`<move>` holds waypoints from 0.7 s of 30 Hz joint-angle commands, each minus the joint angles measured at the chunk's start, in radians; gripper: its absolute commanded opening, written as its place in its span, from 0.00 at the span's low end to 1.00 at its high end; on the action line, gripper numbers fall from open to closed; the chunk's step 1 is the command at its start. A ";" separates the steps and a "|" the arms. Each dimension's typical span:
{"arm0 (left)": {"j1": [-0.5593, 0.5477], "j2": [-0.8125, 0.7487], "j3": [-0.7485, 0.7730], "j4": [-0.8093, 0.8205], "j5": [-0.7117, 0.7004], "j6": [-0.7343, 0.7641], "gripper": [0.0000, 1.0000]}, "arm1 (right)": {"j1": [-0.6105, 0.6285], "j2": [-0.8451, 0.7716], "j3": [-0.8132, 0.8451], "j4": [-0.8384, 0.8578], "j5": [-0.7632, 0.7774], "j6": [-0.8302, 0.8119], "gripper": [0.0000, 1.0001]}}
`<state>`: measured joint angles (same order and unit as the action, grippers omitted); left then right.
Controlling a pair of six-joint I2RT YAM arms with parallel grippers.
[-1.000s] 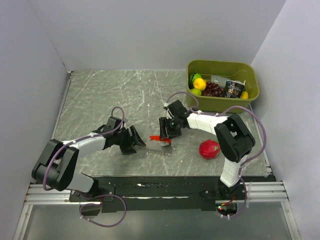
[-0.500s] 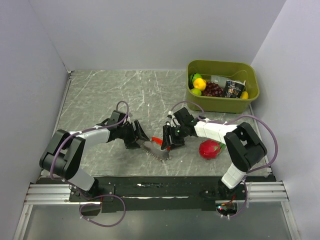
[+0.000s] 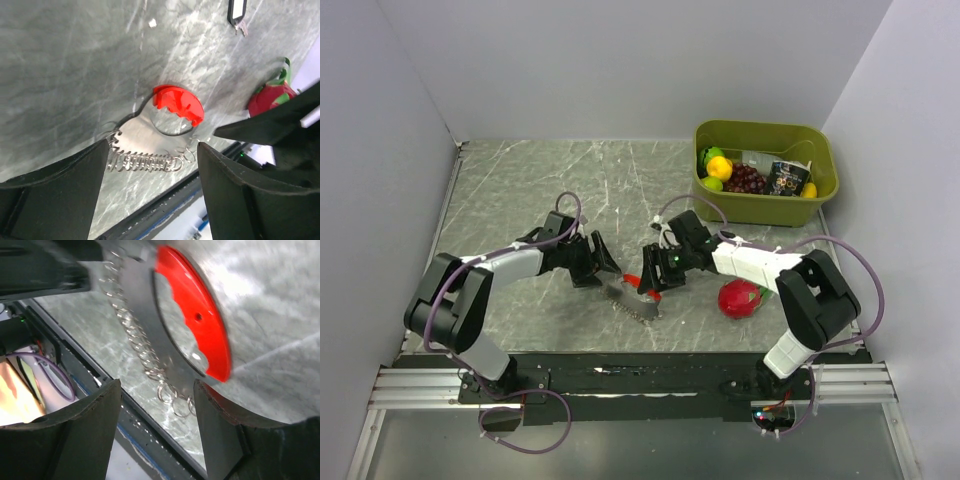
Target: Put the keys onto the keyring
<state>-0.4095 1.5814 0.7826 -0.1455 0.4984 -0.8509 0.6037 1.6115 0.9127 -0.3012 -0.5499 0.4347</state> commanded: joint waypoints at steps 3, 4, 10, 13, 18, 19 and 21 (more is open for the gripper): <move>0.035 -0.104 0.014 -0.074 -0.077 0.050 0.77 | 0.008 -0.019 0.077 0.151 -0.057 -0.094 0.66; 0.043 -0.118 -0.006 -0.071 -0.078 0.050 0.77 | 0.008 -0.009 0.087 0.157 -0.065 -0.102 0.66; 0.095 -0.167 -0.123 0.012 -0.020 0.033 0.74 | 0.030 0.093 0.170 0.206 -0.126 -0.166 0.64; 0.109 -0.166 -0.183 0.095 0.034 -0.011 0.72 | 0.059 0.143 0.208 0.208 -0.125 -0.212 0.62; 0.110 -0.193 -0.226 0.129 0.034 -0.043 0.72 | 0.091 0.235 0.279 0.195 -0.084 -0.252 0.58; 0.115 -0.199 -0.227 0.126 0.032 -0.045 0.72 | 0.099 0.249 0.304 0.192 -0.081 -0.252 0.57; 0.121 -0.218 -0.230 0.118 0.026 -0.042 0.72 | 0.107 0.286 0.337 0.188 -0.074 -0.252 0.52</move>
<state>-0.3004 1.4166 0.5568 -0.0788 0.5087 -0.8745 0.6914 1.8557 1.1603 -0.1337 -0.6418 0.2214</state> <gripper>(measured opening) 0.722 0.556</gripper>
